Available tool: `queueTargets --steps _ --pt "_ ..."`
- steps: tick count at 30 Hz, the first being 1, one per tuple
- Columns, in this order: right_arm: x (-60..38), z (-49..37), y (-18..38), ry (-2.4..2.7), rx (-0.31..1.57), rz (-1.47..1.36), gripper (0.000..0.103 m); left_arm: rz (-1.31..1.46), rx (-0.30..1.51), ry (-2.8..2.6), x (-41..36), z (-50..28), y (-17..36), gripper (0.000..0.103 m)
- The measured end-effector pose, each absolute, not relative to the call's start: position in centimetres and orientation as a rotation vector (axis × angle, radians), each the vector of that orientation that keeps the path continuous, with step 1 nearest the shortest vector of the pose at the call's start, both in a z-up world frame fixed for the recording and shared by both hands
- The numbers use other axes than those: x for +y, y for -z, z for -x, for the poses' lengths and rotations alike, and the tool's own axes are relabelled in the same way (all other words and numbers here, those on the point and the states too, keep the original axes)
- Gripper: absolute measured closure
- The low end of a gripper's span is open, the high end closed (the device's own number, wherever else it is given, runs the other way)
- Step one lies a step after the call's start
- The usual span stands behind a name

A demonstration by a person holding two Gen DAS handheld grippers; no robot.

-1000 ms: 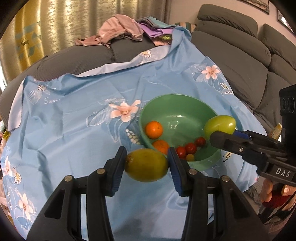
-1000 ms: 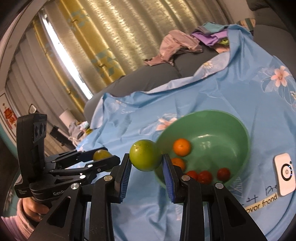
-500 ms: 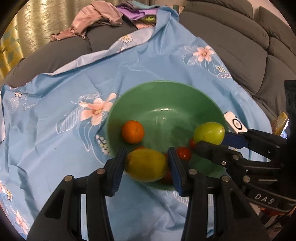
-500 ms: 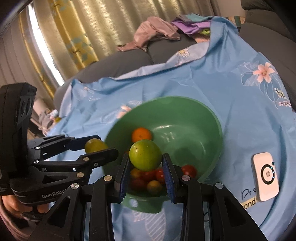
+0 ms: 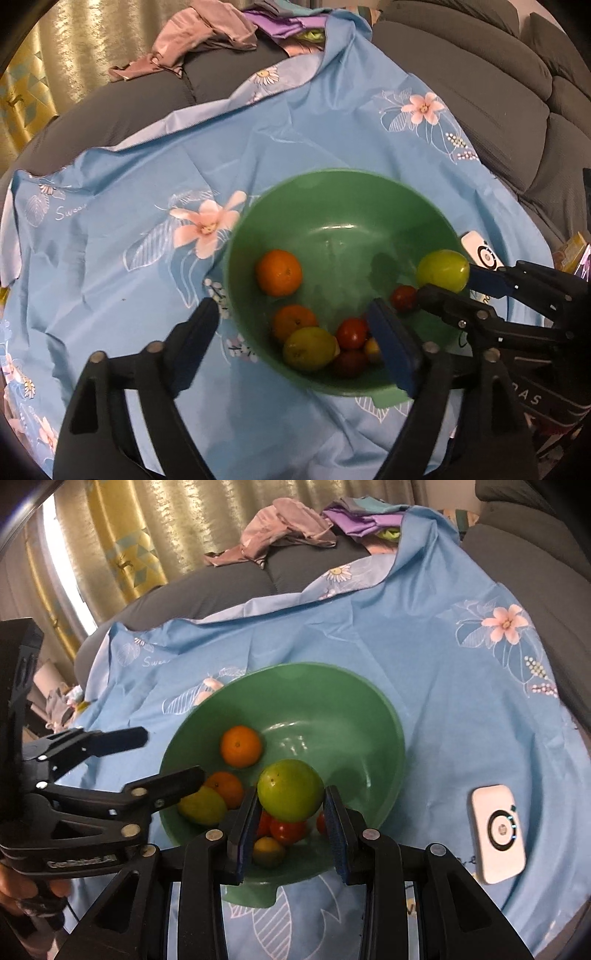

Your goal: Organize fruits

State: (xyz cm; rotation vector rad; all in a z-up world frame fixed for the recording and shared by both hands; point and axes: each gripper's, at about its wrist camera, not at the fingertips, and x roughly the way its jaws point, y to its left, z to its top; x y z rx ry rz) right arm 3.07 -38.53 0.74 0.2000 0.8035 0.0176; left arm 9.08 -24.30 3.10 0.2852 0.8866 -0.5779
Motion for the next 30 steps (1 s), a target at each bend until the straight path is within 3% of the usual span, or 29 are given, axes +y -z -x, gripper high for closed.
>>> queueTargets --steps 4,5,8,11,30 --pt "-38.1 -2.3 -2.2 -0.010 0.795 -0.174 0.068 -0.269 0.860 0.558 -23.7 -8.3 -4.8 0.007" --pt "-38.0 -2.3 -2.6 -0.009 0.793 -0.168 0.068 -0.262 0.855 0.552 -23.5 -8.2 -5.3 0.001" --pt "-37.7 -2.1 -3.8 -0.002 0.788 -0.150 0.067 -0.237 0.851 0.530 -22.9 -7.8 -6.6 0.001" --pt "-37.4 -2.0 -5.2 -0.001 0.775 -0.122 0.056 -0.206 0.833 0.515 -22.4 -7.2 -8.0 0.001" --pt "-36.2 -2.1 -11.1 -0.073 0.799 -0.033 0.055 -0.232 0.808 0.462 -21.4 -6.9 -13.7 0.001"
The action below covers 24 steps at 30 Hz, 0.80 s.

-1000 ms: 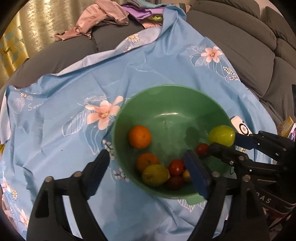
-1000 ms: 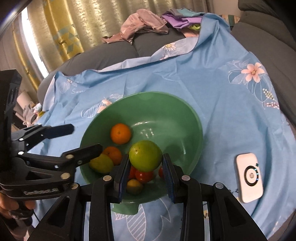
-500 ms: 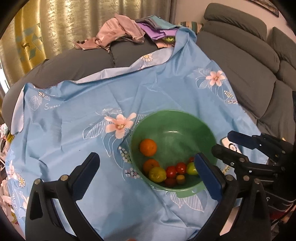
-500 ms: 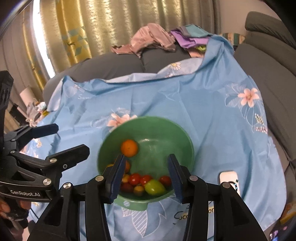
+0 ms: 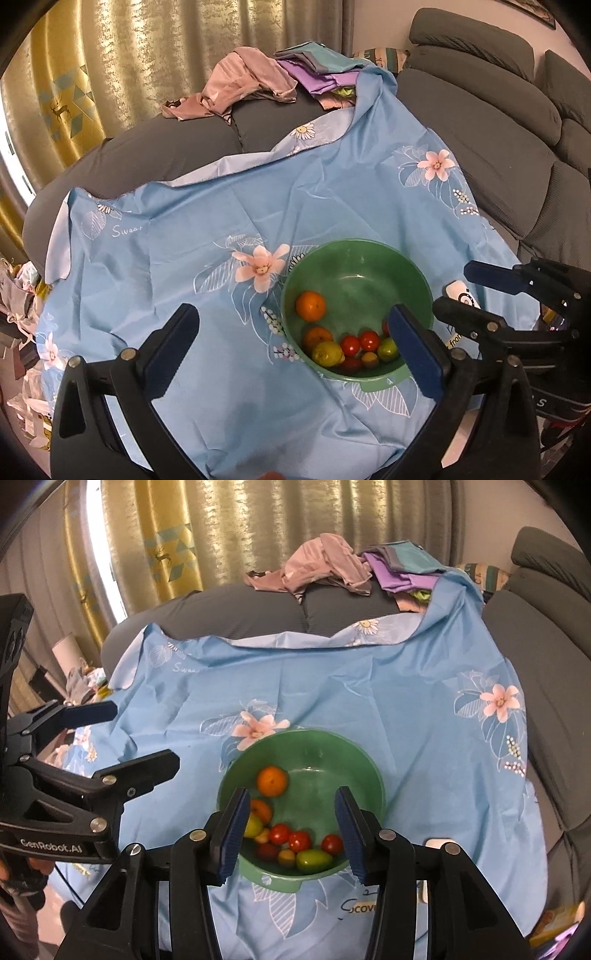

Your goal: Organize fruits

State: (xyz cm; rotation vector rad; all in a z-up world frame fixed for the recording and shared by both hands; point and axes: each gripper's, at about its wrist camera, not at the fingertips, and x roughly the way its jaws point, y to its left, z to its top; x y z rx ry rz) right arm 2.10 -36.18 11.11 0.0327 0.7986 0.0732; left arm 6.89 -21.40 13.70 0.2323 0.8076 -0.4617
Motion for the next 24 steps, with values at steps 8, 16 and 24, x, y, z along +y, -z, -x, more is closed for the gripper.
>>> queueTargets --steps 8,16,24 --pt "-36.5 -2.1 -12.0 -0.060 0.790 -0.020 0.055 -0.265 0.799 0.440 -22.3 -7.0 -14.5 0.001" --pt "-37.0 -2.2 -12.3 -0.057 0.788 -0.020 0.055 -0.284 0.797 0.436 -22.9 -7.1 -14.9 0.001" --pt "-37.1 -2.2 -12.4 -0.047 0.787 -0.019 0.055 -0.287 0.804 0.441 -23.2 -7.2 -14.8 0.001"
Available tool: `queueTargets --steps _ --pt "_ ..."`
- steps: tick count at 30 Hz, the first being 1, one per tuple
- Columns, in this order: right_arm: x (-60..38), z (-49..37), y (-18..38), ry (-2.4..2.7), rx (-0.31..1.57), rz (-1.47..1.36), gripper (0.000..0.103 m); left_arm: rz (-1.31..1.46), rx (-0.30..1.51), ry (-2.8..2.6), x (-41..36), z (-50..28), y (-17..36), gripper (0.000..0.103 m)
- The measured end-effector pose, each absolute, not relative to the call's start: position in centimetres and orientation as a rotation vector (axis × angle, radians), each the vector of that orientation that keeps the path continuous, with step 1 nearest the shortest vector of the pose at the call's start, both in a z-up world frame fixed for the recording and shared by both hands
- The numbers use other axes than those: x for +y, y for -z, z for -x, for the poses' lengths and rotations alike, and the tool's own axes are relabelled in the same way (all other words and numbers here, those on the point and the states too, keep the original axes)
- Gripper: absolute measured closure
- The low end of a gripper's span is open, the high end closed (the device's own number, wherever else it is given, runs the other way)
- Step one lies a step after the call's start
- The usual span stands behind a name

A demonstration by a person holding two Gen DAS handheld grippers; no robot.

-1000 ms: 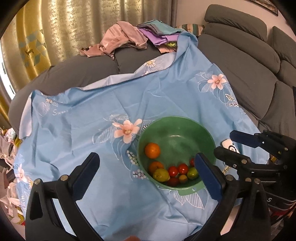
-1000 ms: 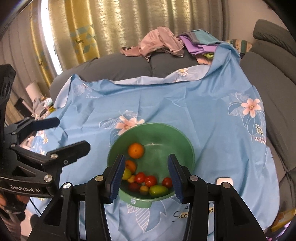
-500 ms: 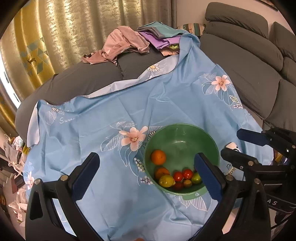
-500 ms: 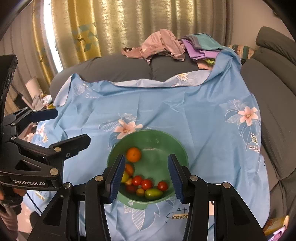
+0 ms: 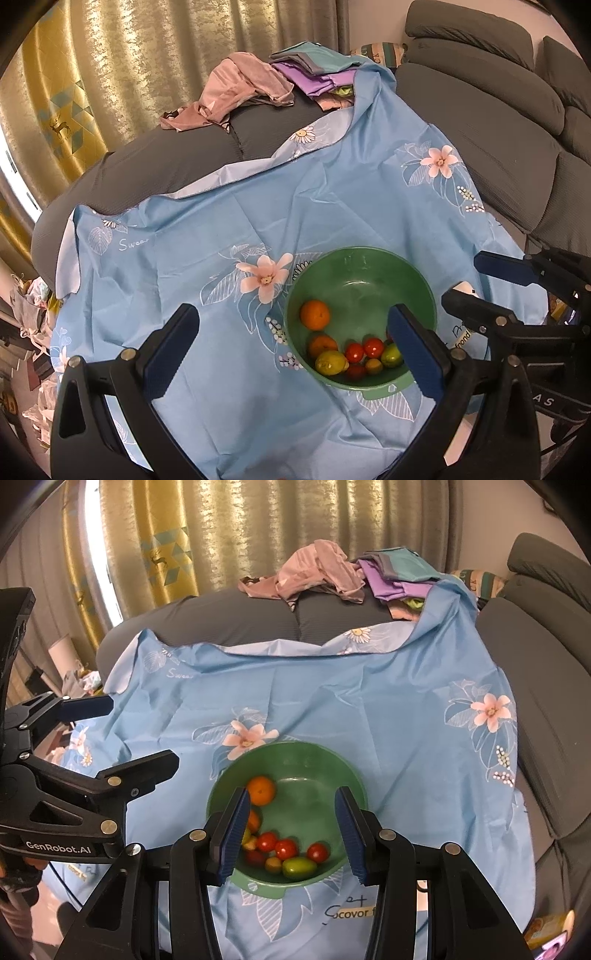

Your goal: Organize fruits

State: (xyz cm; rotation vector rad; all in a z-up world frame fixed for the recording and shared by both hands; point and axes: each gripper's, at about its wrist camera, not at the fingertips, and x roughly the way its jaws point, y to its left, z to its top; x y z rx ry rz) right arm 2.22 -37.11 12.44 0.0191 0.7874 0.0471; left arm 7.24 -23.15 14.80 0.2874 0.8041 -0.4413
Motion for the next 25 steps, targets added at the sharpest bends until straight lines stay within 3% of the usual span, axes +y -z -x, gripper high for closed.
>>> queueTargets --steps 25 --pt "-37.79 -2.33 -12.33 -0.037 0.788 -0.016 0.055 -0.285 0.816 0.440 -23.92 -7.31 -14.42 0.001"
